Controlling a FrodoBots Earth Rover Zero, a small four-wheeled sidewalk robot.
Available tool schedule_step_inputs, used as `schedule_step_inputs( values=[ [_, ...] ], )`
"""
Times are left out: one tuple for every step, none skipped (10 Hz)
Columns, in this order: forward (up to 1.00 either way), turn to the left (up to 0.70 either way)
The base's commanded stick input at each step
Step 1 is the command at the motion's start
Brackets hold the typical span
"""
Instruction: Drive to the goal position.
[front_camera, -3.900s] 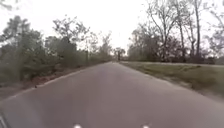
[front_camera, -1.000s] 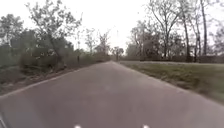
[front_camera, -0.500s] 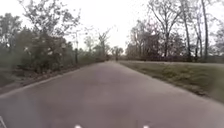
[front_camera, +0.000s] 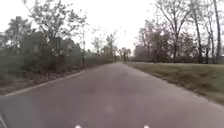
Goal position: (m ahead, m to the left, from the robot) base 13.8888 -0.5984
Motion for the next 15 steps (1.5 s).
schedule_step_inputs(
  values=[
    [1.00,0.00],
    [1.00,0.00],
    [1.00,0.00],
    [1.00,0.00],
    [1.00,0.00],
    [1.00,0.00],
    [1.00,0.00],
    [1.00,0.00],
    [1.00,0.00],
    [1.00,0.00],
    [1.00,0.00],
    [1.00,0.00],
    [1.00,0.00],
    [1.00,0.00],
    [1.00,0.00]
  ],
)
